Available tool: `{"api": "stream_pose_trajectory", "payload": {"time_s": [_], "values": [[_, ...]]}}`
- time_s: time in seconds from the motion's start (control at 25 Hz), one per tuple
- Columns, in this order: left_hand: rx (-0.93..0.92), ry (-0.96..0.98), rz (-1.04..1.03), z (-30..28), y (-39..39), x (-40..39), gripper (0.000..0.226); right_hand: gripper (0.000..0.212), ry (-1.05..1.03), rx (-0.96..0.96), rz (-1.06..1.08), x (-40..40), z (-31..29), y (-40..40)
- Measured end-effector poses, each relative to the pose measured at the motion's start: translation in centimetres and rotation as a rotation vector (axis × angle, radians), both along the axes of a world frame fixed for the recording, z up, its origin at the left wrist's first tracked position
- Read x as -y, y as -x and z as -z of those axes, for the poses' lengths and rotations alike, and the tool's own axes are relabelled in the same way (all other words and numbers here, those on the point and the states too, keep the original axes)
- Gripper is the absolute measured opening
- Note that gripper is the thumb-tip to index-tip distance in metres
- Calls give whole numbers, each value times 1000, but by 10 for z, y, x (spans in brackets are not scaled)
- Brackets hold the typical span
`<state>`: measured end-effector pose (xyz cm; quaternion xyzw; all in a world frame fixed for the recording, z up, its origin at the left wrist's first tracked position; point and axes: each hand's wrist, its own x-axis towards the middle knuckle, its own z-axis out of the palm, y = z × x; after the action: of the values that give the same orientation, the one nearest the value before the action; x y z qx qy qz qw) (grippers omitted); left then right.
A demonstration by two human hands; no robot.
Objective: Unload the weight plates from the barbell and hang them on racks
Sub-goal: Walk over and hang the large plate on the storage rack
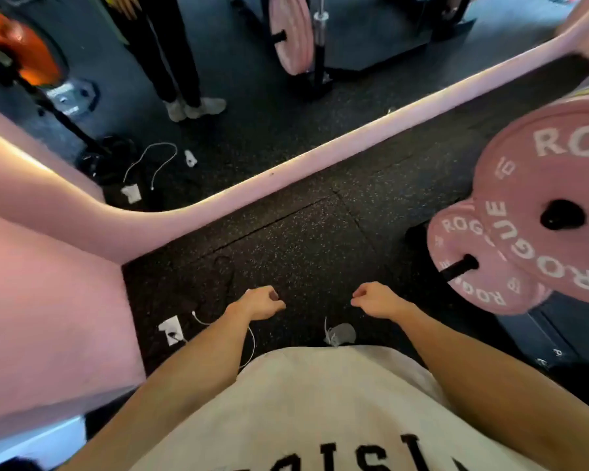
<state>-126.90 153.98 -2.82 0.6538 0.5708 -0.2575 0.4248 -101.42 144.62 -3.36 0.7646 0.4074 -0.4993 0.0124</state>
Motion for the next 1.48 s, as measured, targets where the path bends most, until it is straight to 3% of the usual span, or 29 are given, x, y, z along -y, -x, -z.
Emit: {"api": "stream_pose_trajectory", "payload": {"time_s": [0.24,0.52,0.8,1.0,1.24,1.48], "values": [[84,23,292,-10,-110,-75,39,30,-3,36,387,6,-14,-67],[115,59,749,-14,-200,-110,47,31,34,48,866,59,-28,-59],[217,43,865,-35,-266,-107,50,46,59,45,1101,88,-39,-41],[432,-94,869,-111,-351,-97,55,38,-181,248,1161,90,-106,-124],[753,-268,772,-229,-446,-92,52,40,-517,498,1161,96,-229,-220],[1023,-429,695,-349,-521,-97,57,45,-661,766,1101,109,-344,-301]]}}
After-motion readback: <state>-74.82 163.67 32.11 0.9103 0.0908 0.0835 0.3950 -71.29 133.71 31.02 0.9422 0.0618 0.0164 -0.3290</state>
